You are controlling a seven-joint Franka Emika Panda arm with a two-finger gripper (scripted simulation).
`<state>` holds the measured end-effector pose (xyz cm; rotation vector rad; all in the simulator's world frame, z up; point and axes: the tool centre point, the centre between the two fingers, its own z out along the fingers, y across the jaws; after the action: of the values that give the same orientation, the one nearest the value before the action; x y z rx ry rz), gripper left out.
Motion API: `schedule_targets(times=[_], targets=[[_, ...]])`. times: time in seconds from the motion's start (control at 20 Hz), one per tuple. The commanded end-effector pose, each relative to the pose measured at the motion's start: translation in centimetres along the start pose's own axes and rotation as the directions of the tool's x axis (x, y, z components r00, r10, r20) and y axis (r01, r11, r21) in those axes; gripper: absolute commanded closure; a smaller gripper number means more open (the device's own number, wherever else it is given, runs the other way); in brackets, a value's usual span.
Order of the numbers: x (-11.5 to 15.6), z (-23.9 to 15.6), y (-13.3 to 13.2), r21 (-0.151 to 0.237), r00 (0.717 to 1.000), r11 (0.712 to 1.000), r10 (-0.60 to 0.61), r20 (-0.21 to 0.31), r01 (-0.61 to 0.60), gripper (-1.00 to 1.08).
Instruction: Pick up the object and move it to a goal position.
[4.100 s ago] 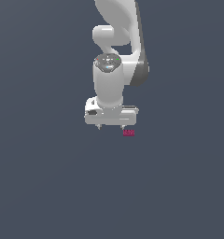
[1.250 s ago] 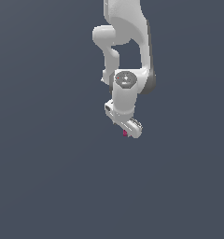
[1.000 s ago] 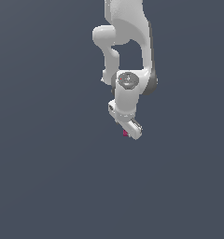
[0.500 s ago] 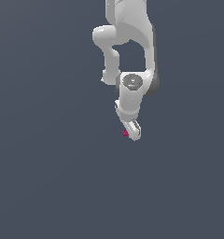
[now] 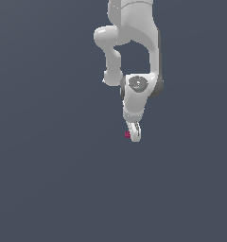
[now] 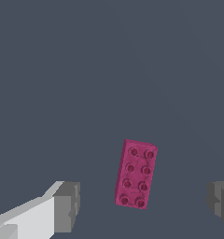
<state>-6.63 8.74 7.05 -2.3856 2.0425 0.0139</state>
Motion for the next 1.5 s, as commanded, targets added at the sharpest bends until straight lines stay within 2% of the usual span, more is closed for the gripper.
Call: schedule_targets(times=[0.0,0.45,0.9,1.45], targets=[[-0.3,0.2,0.2,0.002,0.999,0.999,0.051,-0.002,-0.051,-0.92],[-0.9,0.8,0.6,0.006,0.988,0.988,0.156,-0.006,-0.156,-0.92],[-1.0,1.1,0.7,0.006,0.986,0.986,0.167,-0.006,-0.167,-0.92],[-0.9,5.4,0.8,0.006,0.985,0.985,0.172,-0.006,-0.171,-0.92]])
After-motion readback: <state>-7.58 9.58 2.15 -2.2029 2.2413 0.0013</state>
